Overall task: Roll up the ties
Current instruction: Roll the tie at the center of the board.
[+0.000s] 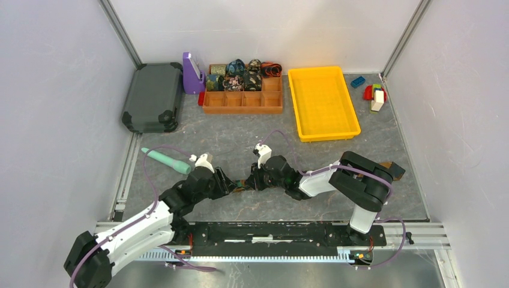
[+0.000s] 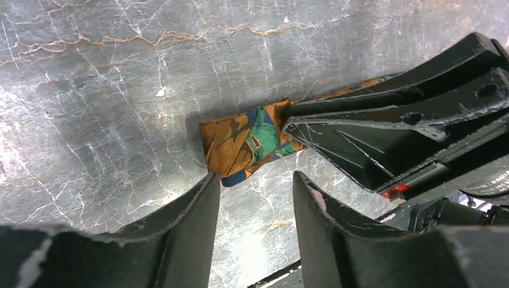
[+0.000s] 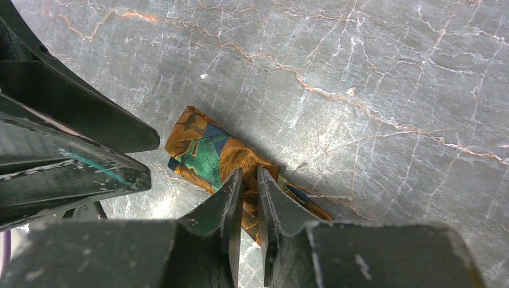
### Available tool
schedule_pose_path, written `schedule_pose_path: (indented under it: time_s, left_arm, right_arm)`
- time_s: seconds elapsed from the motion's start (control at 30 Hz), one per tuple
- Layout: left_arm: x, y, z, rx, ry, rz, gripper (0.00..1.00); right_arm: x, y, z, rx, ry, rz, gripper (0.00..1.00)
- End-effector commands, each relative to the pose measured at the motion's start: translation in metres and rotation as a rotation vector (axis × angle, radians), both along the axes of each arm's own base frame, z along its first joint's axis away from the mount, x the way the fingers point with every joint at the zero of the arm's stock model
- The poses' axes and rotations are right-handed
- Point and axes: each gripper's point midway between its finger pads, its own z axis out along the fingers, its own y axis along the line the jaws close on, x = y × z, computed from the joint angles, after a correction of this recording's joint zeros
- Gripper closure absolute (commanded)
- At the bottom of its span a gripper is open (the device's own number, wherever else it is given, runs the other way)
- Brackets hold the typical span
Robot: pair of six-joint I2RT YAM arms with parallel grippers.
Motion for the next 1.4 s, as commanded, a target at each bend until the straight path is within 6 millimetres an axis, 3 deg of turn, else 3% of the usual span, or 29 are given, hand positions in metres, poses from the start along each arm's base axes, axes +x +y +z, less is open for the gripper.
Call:
schedule_pose_path:
  time_s: [0.0,0.17,0.8,0.9,1.0,1.1,1.37]
  left_arm:
    - [-0.005,-0.001,0.003,-0.023,0.01,-0.002,0.42]
    - [-0.004,0.002,-0.009,-0.028,0.03,0.037,0.41]
    - [0.005,0.005,-0.035,0.002,0.066,0.114,0.64]
    - [0.007,0.006,-0.034,-0.003,0.049,0.119,0.73]
    - [0.009,0.005,-0.033,-0.003,0.035,0.114,0.88]
    - [0.009,0.005,-0.03,0.0,0.026,0.104,0.98]
    - [0.01,0.022,-0.013,0.116,0.018,0.116,0.98]
  right_arm:
    - [-0.005,-0.016,-0.019,-0.072,0.026,-0.008,0.8]
    - [-0.005,-0.015,-0.019,-0.07,0.026,-0.007,0.8]
    - [-0.006,-0.016,-0.02,-0.073,0.029,-0.007,0.81]
    - [-0.006,-0.015,-0.019,-0.072,0.029,-0.005,0.81]
    - [-0.005,-0.015,-0.018,-0.07,0.027,-0.003,0.81]
    - [-0.004,-0.011,-0.011,-0.062,0.015,0.008,0.81]
    - [0.006,0.002,0.045,-0.034,-0.096,0.066,0.67]
